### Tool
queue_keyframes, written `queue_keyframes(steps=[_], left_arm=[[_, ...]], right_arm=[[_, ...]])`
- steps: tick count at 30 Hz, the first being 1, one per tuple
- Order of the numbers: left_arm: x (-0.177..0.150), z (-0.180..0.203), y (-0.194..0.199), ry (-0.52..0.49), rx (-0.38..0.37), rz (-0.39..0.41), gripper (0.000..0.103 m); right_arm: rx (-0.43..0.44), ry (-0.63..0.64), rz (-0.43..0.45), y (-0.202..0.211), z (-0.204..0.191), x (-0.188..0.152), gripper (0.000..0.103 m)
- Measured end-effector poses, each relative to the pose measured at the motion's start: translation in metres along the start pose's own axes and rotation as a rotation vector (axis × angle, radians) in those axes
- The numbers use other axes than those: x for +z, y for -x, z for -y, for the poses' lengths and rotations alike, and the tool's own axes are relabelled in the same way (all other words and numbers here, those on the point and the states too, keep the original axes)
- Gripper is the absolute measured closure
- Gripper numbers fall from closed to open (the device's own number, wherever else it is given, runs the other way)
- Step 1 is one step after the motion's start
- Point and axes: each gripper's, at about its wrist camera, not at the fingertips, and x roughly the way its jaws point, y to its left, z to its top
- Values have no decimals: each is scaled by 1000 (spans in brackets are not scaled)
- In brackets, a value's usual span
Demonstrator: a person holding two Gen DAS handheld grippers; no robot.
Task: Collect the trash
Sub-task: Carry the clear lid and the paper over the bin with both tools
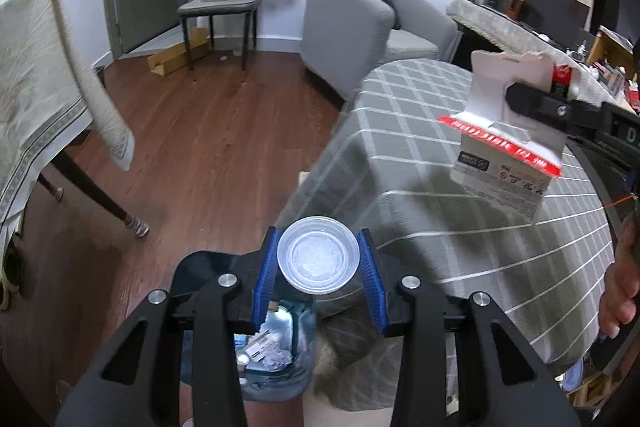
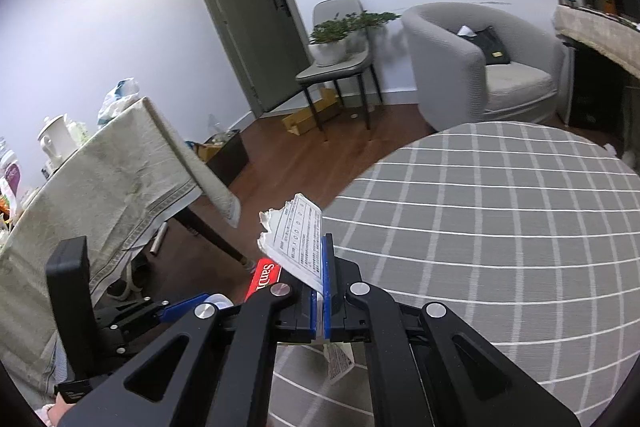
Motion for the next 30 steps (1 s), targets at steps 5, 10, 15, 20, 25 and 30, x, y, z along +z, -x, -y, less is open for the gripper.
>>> queue_keyframes(steps=[5, 10, 15, 20, 25, 30], left_arm=[[-11, -33, -4, 33, 30, -36, 61], [-20, -62, -16, 67, 52, -90, 61], [-34, -89, -36, 111, 61, -158, 61], [-56, -117, -63, 149, 86, -263, 61], [-76, -131, -82, 159, 104, -356, 61], [-95, -146, -93, 168, 115, -426, 54]], right_arm=[[27, 20, -23, -19, -25, 0, 101], [53, 45, -59, -43, -52, -5, 101], [68, 70, -101, -64, -74, -14, 101], [78, 90, -141, -84, -91, -24, 101], [92, 91, -169, -100, -105, -31, 101], [100, 95, -198, -114, -116, -37, 101]])
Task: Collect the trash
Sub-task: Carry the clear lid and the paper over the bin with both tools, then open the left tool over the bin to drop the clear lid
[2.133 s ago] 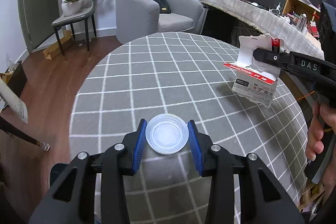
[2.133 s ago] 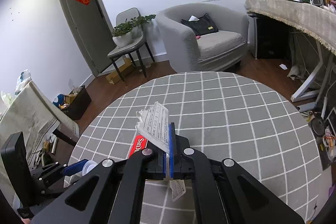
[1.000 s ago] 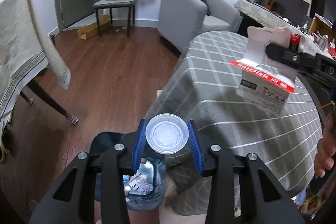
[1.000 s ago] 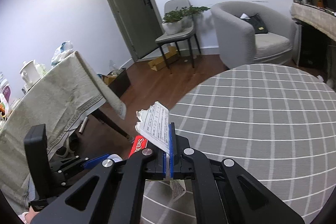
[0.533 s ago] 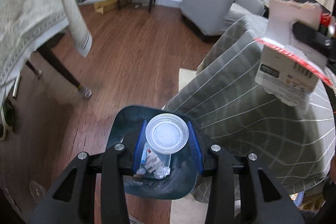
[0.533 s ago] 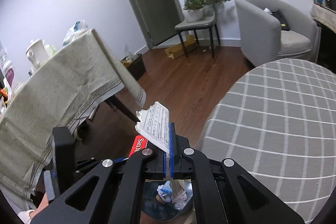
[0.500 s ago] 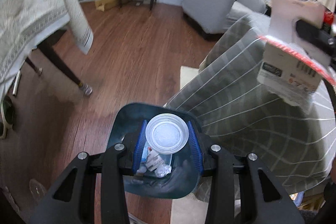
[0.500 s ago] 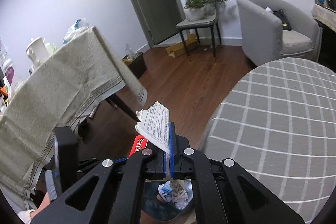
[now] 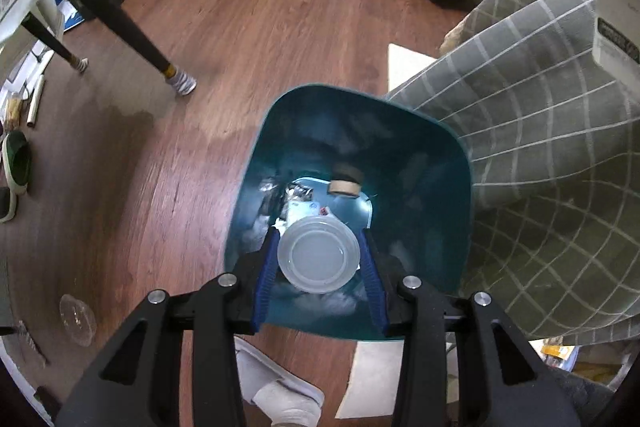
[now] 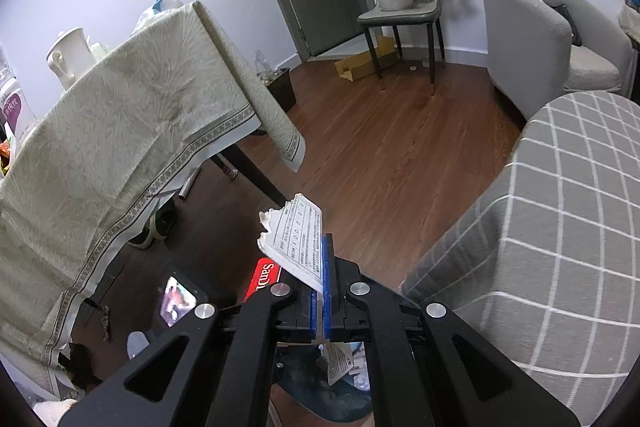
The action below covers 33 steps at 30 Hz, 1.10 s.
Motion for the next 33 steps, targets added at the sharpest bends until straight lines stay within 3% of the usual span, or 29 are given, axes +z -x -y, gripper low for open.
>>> queue_keyframes(steps=[1, 2, 6, 23, 29, 33], left_arm=[[-2, -2, -1, 2, -2, -1, 43], [-2, -4, -2, 6, -6, 0, 38], [-5, -12, 4, 15, -22, 14, 32], [-3, -39, 64, 71, -63, 161, 28], [0, -38, 104, 76, -62, 261, 27], [0, -33, 127, 86, -69, 304, 27]], right_arm=[[1, -1, -5, -3, -1, -1, 101], [2, -1, -10, -6, -3, -1, 101], [0, 0, -33, -17, -6, -5, 101], [-64, 93, -220, -82, -16, -40, 101], [-85, 180, -306, -104, -22, -59, 101], [-74, 167, -355, -112, -22, -76, 101]])
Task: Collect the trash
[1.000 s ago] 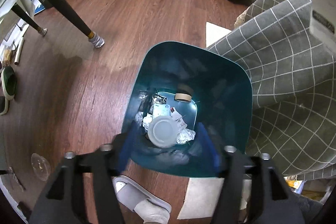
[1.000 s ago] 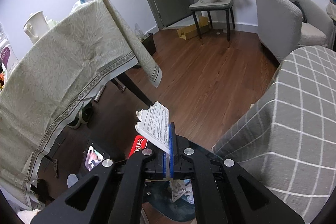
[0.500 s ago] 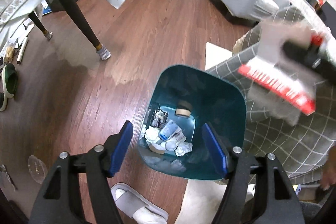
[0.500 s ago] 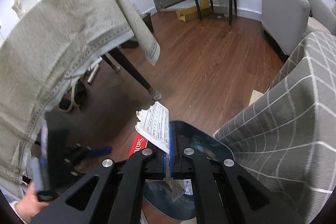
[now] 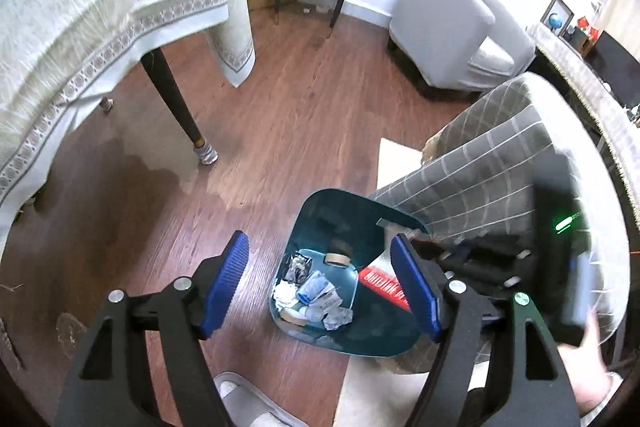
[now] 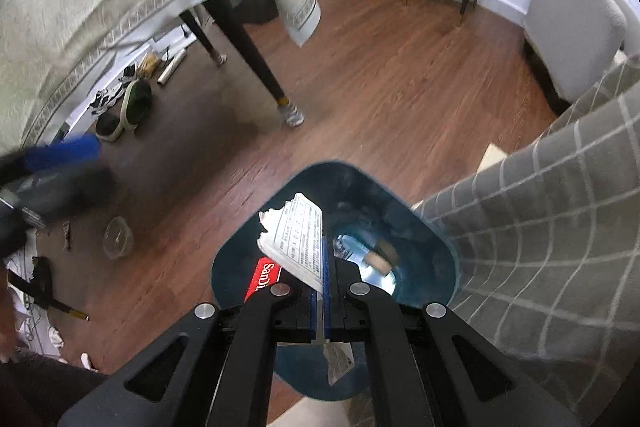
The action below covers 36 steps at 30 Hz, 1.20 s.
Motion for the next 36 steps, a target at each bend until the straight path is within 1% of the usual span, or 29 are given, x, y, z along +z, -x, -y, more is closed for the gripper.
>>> queue_keyframes(steps=[3, 5, 7, 8, 10, 11, 12, 13, 15, 19, 22, 25, 28, 29, 31, 34, 36], left_arm=[[3, 4, 12, 7, 14, 3, 27], [4, 7, 22, 15, 24, 9, 27], [3, 10, 35, 6, 45, 26, 27], [3, 12, 40, 2, 50, 31, 27], [3, 17, 54, 0, 65, 54, 26], [2, 18, 59, 2, 70, 65, 25], [2, 19, 64, 3, 77, 76, 22], [1, 22, 70, 3, 87, 85, 19], [-1, 27, 79, -5, 101, 98, 17], [-7, 40, 101, -43, 103, 129, 15], [-12, 48, 122, -42, 88, 166, 10], [-17, 55, 140, -55, 91, 197, 8], [-25, 63, 156, -82, 105, 221, 6], [-28, 66, 161, -91, 104, 233, 5], [-33, 70, 171, -96, 93, 253, 5], [-44, 77, 181, -94, 111, 279, 5], [-53, 85, 188, -104, 112, 304, 5]], right_arm=[[-30, 16, -38, -11, -4, -10, 101], [-32, 16, -76, -19, -3, -16, 101], [-35, 12, -95, -22, -2, -19, 101], [-33, 5, -100, -21, -1, -20, 96], [-24, -14, -108, -19, 2, -21, 73], [-25, -22, -102, -16, 2, -22, 49], [-26, -26, -94, -11, 3, -22, 43], [-22, -26, -92, -9, 3, -23, 43], [-23, -17, -84, 1, 0, -23, 43], [-22, 5, -52, 27, -7, -29, 43], [-21, 11, -30, 41, -9, -33, 39], [-20, 14, 1, 60, -11, -40, 36], [-25, 28, 51, 85, -17, -49, 27], [-25, 35, 72, 98, -19, -53, 21], [-34, 48, 112, 122, -21, -62, 18], [-70, 49, 180, 156, -19, -76, 13], [-101, 32, 241, 185, -15, -89, 9]])
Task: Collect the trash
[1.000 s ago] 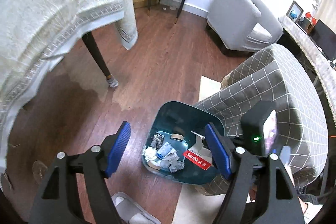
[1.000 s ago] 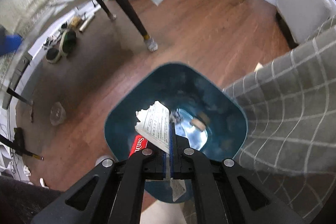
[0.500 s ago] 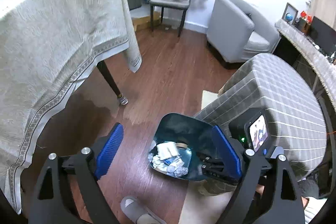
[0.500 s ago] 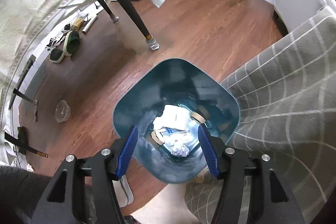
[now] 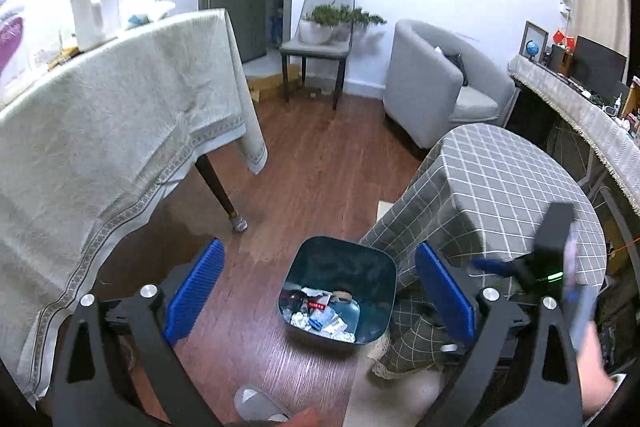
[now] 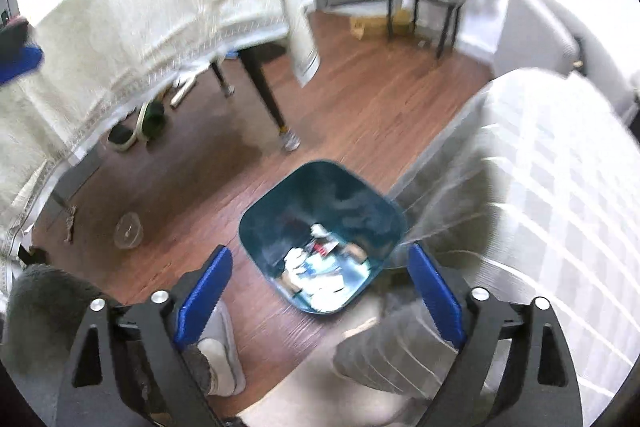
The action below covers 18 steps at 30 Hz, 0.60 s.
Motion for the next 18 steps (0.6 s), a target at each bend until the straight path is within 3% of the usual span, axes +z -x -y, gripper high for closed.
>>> queue_keyframes(steps=[10, 18], left_arm=[[-35, 34, 36, -103, -4, 73, 4], [-61, 53, 55, -103, -31, 140, 3]], right_arm=[[-145, -62, 191, 105, 39, -40, 4], [-294, -78, 346, 178, 62, -92, 4]])
